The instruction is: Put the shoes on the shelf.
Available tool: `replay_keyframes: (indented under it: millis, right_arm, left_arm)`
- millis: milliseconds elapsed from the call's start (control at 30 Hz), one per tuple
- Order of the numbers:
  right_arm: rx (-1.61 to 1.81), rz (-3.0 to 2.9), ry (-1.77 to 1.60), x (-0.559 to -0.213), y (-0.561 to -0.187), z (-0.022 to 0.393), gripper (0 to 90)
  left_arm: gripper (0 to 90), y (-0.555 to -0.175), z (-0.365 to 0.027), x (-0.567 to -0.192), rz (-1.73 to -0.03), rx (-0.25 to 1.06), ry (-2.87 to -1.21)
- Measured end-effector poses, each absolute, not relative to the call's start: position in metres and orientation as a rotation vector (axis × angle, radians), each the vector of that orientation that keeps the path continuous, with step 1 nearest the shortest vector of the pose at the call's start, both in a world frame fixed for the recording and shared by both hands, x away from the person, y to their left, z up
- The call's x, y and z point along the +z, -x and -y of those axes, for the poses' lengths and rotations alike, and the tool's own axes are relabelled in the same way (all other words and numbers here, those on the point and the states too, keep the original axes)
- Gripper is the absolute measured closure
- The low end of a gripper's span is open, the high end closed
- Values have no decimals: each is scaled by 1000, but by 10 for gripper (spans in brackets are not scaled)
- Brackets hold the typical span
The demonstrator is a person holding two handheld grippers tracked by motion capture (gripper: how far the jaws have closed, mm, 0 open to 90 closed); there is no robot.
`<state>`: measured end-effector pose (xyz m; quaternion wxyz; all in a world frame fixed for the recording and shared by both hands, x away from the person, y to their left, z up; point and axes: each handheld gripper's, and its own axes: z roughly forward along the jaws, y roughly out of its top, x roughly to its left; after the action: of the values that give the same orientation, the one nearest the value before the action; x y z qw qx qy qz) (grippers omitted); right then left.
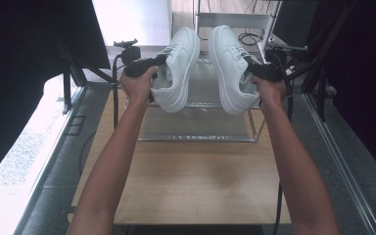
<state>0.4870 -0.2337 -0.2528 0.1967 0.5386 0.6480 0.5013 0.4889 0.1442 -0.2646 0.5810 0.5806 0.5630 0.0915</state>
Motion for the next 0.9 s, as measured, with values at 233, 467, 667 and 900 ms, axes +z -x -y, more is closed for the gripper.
replay_keyframes:
  millis: [233,467,667,900]
  right_arm:
    - [1364,-1799,-1561,-260,-507,221,882]
    - [1293,-1748,-1662,-274,-529,205,871]
    - [1276,-1738,-1694,-279,-539,195,846]
    - [1172,-1801,-1607,-280,-544,177,722]
  left_arm:
    - [822,-510,-132,-267,-1372,222,-1396]
    - [818,-525,-123,-279,-1453,240,-1397]
    - [807,-535,-119,-287,-1500,231,-1375]
    - [765,-543,-115,-291,-1538,184,-1379]
